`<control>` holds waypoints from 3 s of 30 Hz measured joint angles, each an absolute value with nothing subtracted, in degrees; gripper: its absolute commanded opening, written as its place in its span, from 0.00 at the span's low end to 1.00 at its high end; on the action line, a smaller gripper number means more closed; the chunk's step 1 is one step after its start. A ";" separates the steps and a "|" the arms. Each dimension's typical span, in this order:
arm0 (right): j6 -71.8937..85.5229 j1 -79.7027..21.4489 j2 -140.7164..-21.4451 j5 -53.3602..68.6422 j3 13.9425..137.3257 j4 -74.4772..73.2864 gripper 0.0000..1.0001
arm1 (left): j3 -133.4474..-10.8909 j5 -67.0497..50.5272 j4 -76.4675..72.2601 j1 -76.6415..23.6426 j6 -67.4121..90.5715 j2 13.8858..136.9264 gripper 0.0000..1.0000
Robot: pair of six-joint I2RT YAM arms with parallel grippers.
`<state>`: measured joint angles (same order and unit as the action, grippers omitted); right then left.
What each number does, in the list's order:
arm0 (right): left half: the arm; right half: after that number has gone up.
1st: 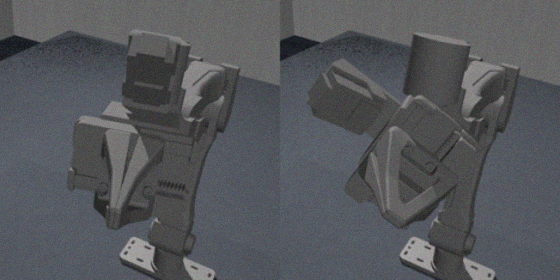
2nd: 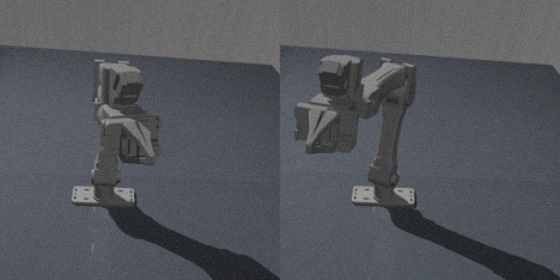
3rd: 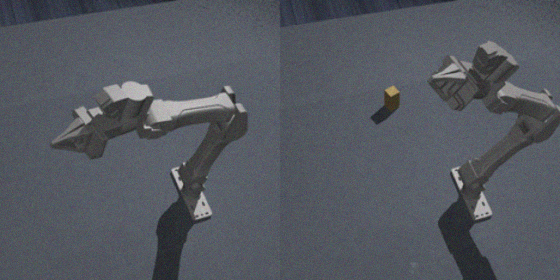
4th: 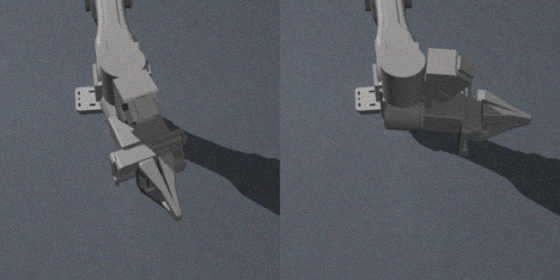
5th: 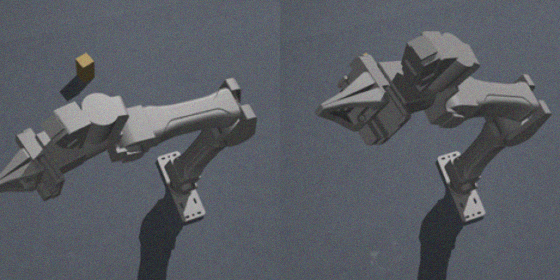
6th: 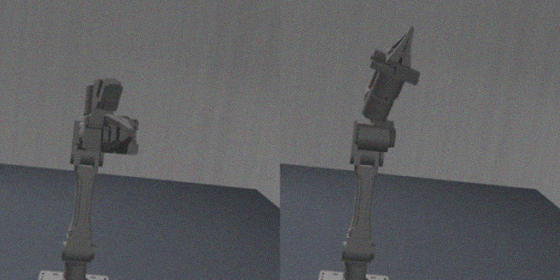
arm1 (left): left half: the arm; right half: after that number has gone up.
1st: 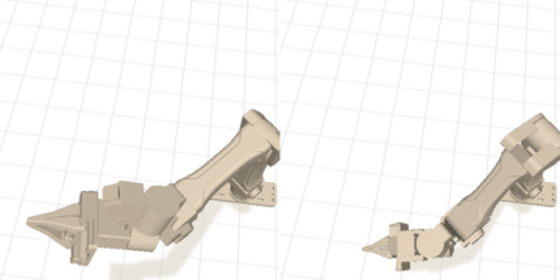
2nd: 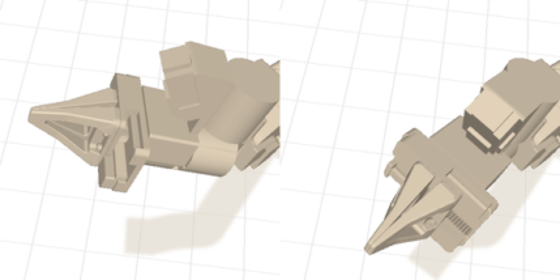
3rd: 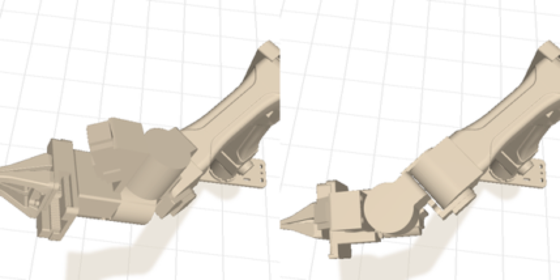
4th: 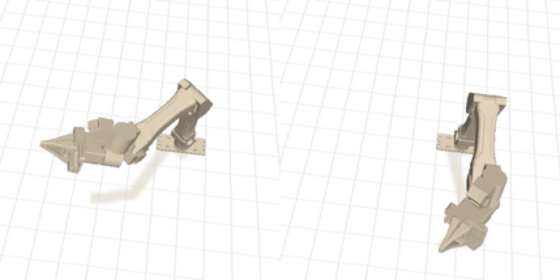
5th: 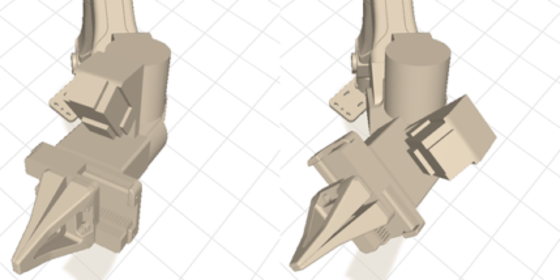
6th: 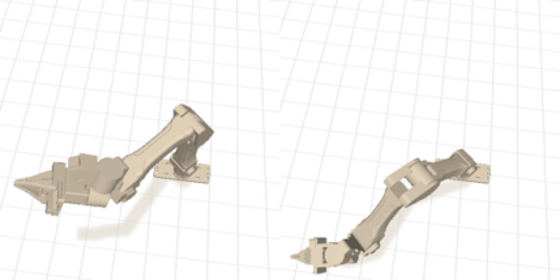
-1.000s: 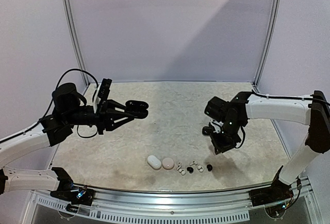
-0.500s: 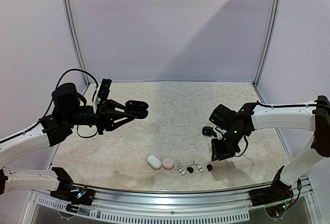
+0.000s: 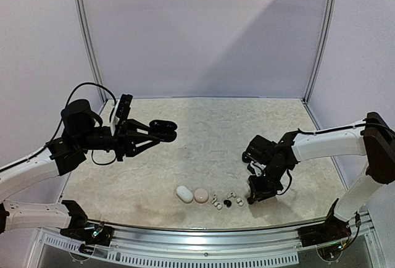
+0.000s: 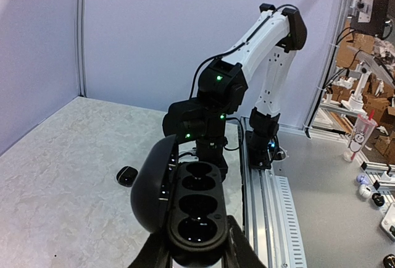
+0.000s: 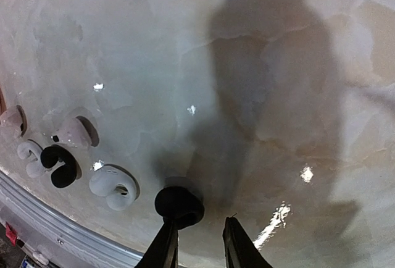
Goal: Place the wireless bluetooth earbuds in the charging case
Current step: Pick up the right earbud from the corner of the board, then insert the right earbud into the right side groove of the charging case.
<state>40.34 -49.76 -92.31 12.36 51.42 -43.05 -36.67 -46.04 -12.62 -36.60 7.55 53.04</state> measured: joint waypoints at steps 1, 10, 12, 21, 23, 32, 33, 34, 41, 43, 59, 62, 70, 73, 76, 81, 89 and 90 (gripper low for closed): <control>40.38 -49.78 -92.58 12.62 51.35 -42.92 0.27 | -36.67 -46.04 -12.60 -36.60 7.55 53.04 0.00; 40.34 -50.43 -94.30 14.59 51.96 -40.73 0.17 | -36.67 -46.00 -12.60 -36.60 7.53 53.04 0.00; 40.42 -50.76 -94.70 15.03 52.23 -40.45 0.14 | -36.67 -46.00 -12.60 -36.60 7.53 53.04 0.00; 39.88 -51.27 -94.98 14.26 54.74 -42.61 0.00 | -36.64 -46.06 -12.56 -36.60 7.38 52.75 0.00; 39.33 -51.37 -94.98 13.76 56.36 -44.21 0.00 | -36.64 -46.22 -12.43 -36.60 6.90 52.75 0.00; 31.05 -53.36 -90.70 9.56 74.32 -52.36 0.00 | -36.71 -52.45 -9.43 -36.64 -1.67 52.90 0.00; 29.67 -53.98 -89.03 9.21 76.75 -52.47 0.00 | -36.75 -53.19 -8.99 -36.64 -2.81 52.97 0.00; 28.03 -54.81 -87.33 8.71 79.05 -52.38 0.00 | -36.93 -54.06 -8.14 -36.67 -4.58 53.10 0.00; 16.01 -64.49 -80.79 6.20 92.27 -50.22 0.00 | -39.31 -56.86 -2.55 -37.69 -15.92 53.74 0.00; 12.49 -67.26 -81.82 5.61 96.62 -50.17 0.00 | -39.81 -56.99 -2.04 -38.20 -17.58 53.84 0.00; -8.62 -79.85 -100.62 -2.76 123.48 -57.43 0.00 | -41.76 -51.70 4.23 -41.89 -24.91 54.00 0.00; -10.15 -80.53 -100.97 -4.54 124.25 -57.56 0.00 | -41.76 -50.92 4.67 -42.17 -25.34 53.98 0.00; -12.56 -81.87 -104.44 -8.91 127.20 -58.72 0.00 | -41.76 -49.04 4.97 -42.74 -25.32 53.45 0.00; -12.53 -81.87 -104.71 -9.65 126.43 -59.05 0.00 | -41.76 -48.36 4.73 -42.76 -25.32 52.69 0.00; -12.29 -81.87 -104.66 -10.26 125.51 -59.11 0.00 | -41.76 -48.23 4.49 -42.76 -25.28 52.34 0.00; -11.57 -81.87 -104.53 -11.11 123.04 -60.90 0.00 | -41.74 -48.18 3.77 -42.76 -24.49 52.23 0.00; -11.22 -81.87 -104.51 -13.15 122.28 -62.98 0.00 | -41.23 -47.83 -0.23 -42.76 -18.92 51.96 0.00; -11.22 -81.87 -104.51 -13.47 122.28 -63.00 0.00 | -41.19 -47.92 -0.62 -42.76 -18.35 51.96 0.00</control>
<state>-11.22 -81.87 -104.51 -13.47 122.28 -63.00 -41.19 -47.92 -0.62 -42.76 -18.35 51.96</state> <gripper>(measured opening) 0.054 0.221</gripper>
